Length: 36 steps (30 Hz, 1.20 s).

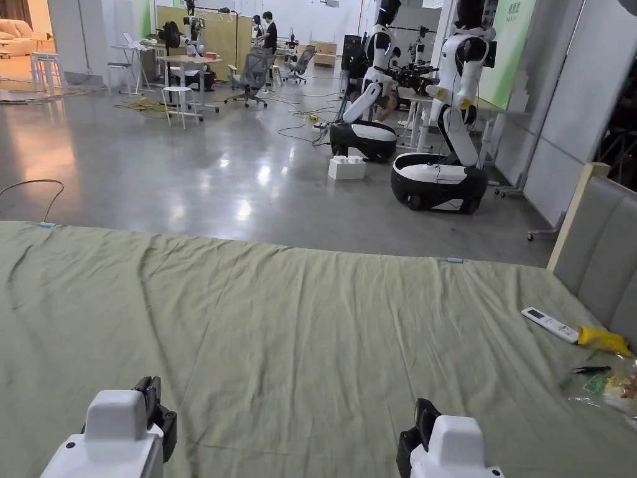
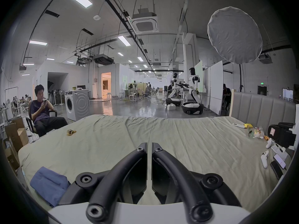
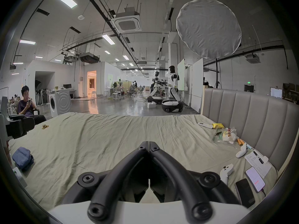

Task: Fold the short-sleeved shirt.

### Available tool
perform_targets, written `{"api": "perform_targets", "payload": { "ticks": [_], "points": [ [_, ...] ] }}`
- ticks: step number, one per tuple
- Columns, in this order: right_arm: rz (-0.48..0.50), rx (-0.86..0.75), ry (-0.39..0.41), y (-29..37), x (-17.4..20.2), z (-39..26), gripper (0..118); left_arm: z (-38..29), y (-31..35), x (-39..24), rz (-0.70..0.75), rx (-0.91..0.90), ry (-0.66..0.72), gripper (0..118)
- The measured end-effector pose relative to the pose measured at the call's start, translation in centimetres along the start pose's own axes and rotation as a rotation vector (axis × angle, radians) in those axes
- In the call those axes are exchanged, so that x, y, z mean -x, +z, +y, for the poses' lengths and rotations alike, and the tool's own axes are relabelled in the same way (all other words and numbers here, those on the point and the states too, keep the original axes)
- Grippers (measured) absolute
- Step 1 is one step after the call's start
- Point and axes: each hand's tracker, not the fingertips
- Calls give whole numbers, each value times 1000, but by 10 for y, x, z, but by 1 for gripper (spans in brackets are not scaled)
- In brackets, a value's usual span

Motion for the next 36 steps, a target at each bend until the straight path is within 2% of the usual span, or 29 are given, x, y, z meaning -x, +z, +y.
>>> {"api": "perform_targets", "payload": {
  "ticks": [10, 13, 16, 18, 19, 20, 21, 22, 24, 29, 32, 33, 36],
  "points": [
    [7, 10, 3, 1, 2, -3, 1, -3, 1, 2, 3, 8, -4, 5],
    [1, 9, -2, 2, 3, -4, 8, -4, 3, 3, 6, 12, -8, 6],
    [-1, 15, -7, 3, 4, -5, 11, -6, 4, 3, 9, 19, -7, 13],
    [-7, 13, -3, 3, 5, -6, 42, -7, 4, 3, 5, 20, 0, 26],
    [-9, 14, -1, 3, 5, -6, 52, -9, 4, 3, 7, 17, 1, 38],
    [-13, 14, -3, 3, 6, -6, 56, -9, 4, 3, 11, 15, 3, 55],
    [-18, 12, -2, 2, 6, -6, 56, -9, 5, 2, 20, 13, 6, 66],
    [-20, 12, 1, 3, 7, -6, 58, -9, 5, 2, 27, 8, 5, 73],
    [-18, 14, 14, 1, 7, -4, 69, -9, 6, 2, 43, 7, -23, 83],
    [-36, -6, 34, 3, 9, -2, 115, -8, 8, 5, 60, -5, -22, 104],
    [-40, -29, 23, 6, 12, -4, 118, -8, 9, 8, 51, -3, 15, 107],
    [-54, -44, 42, 8, 12, -4, 118, -8, 10, 8, 47, -5, 18, 107],
    [-18, -43, 24, 6, 14, -5, 118, -9, 10, 7, 38, -9, 2, 108]
  ]
}}
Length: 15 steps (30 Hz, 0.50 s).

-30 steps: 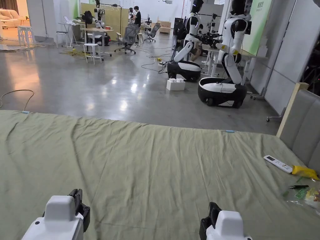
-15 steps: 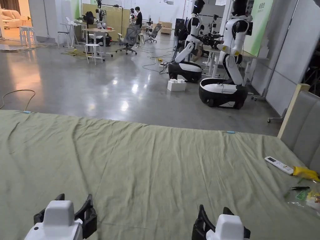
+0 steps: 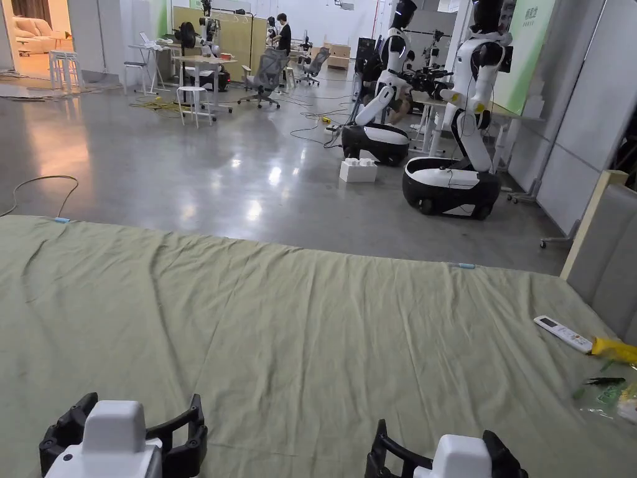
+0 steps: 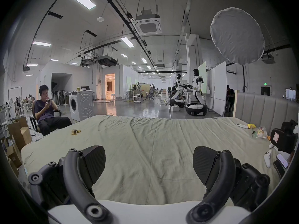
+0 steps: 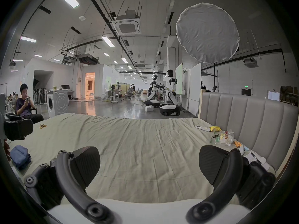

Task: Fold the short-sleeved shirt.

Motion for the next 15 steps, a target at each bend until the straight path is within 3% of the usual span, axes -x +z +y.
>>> {"api": "perform_targets", "payload": {
  "ticks": [9, 15],
  "points": [
    [2, -40, 71, 1, 9, 14, 118, 0, 1, -5, 4, 1, -57, 110],
    [4, -54, 16, 3, 4, 14, 118, -1, -2, -2, 25, 18, -23, 110]
  ]
}}
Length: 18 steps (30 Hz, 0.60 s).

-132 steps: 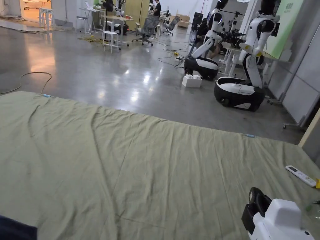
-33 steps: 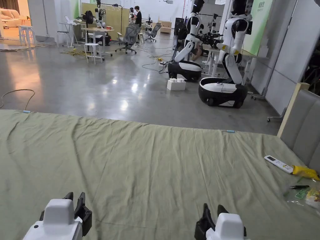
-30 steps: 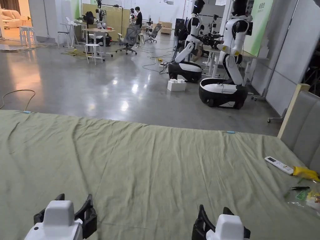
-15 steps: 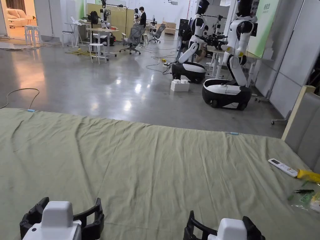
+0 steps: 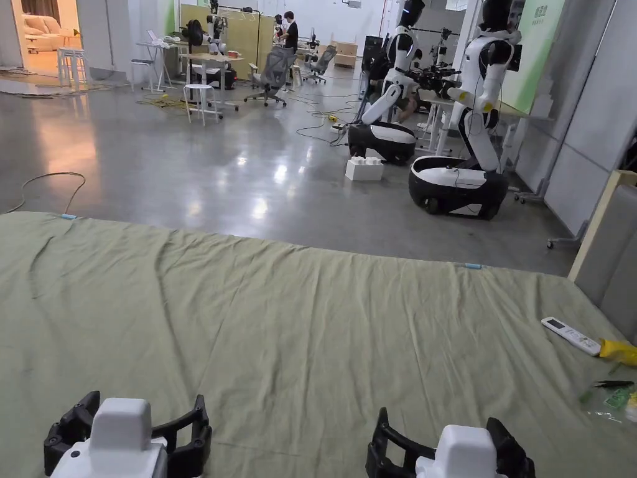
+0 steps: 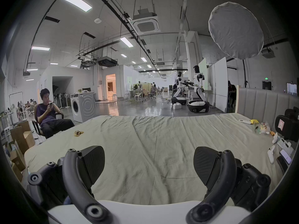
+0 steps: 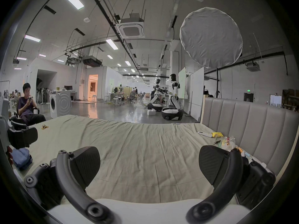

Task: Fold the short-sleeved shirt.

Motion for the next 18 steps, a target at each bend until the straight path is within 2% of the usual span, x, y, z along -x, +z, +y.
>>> {"api": "perform_targets", "payload": {
  "ticks": [10, 16, 17, 18],
  "points": [
    [-29, 30, -63, -8, -5, 4, 118, 4, -4, 6, -9, -17, 34, 110],
    [-14, 129, -173, -15, -11, 1, 118, 5, -7, 11, -24, -9, 70, 110],
    [-25, 106, -148, -16, -10, 2, 118, 5, -7, 12, -22, -9, 73, 110],
    [-30, 133, -156, -16, -11, 2, 118, 5, -7, 13, -22, -6, 76, 110]
  ]
}}
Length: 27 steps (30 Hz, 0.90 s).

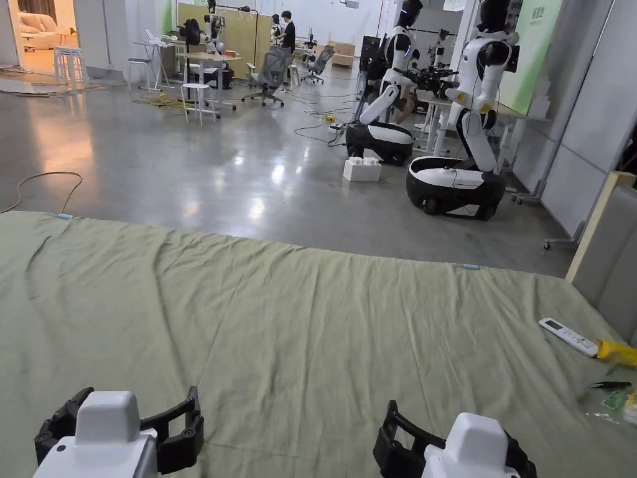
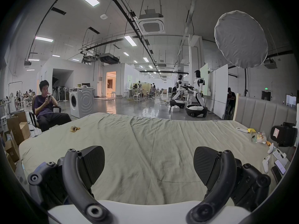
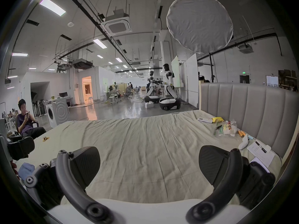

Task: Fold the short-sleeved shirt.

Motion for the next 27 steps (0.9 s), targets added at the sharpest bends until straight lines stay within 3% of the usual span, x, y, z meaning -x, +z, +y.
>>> {"api": "perform_targets", "payload": {
  "ticks": [7, 27],
  "points": [
    [27, 66, -69, -3, -6, 4, 118, 2, 0, 3, -24, 14, 1, 110],
    [-24, 201, -80, -12, -1, 7, 118, 4, 0, 2, -34, 37, 16, 110]
  ]
}}
